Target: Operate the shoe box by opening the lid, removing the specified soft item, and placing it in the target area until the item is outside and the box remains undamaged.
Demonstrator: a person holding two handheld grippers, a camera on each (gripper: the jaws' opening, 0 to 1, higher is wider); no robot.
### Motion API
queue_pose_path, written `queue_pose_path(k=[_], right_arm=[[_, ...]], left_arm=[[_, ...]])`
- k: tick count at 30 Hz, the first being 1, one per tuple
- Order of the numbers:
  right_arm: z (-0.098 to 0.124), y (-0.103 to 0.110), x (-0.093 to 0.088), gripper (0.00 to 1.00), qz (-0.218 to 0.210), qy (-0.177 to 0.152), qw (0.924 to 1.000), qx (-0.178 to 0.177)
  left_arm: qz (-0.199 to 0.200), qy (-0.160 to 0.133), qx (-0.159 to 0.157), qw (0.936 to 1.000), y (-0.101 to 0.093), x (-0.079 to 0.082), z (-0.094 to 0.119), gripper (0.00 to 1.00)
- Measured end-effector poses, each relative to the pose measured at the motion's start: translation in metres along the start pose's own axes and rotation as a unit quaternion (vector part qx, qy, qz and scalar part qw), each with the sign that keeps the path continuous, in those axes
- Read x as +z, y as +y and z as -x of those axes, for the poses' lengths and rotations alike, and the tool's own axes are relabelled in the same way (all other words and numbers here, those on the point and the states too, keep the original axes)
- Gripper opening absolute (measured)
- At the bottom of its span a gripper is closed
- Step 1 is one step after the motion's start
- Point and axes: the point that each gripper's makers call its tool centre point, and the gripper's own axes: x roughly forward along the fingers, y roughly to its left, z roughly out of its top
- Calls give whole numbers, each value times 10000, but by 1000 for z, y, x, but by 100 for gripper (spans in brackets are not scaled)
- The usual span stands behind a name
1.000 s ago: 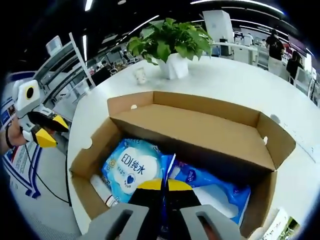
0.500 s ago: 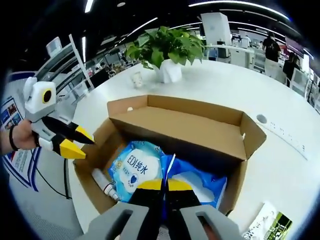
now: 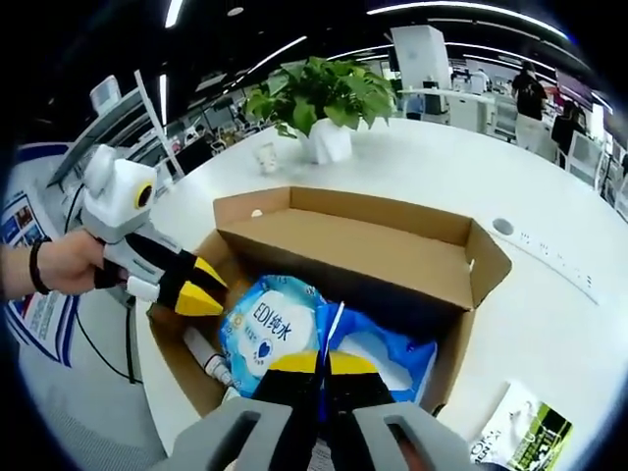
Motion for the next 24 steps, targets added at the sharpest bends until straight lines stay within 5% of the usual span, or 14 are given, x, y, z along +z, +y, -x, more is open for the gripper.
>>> queue_pose_path(k=[9,24], right_arm=[[2,2,1,0,-31,-55,10000,30],[-2,-5,-1,0,-75,-77,9999,67]], left_arm=[[15,432,480,9979,10,-11,-17,27],[418,598,223,9971,4,-23,-30,18]])
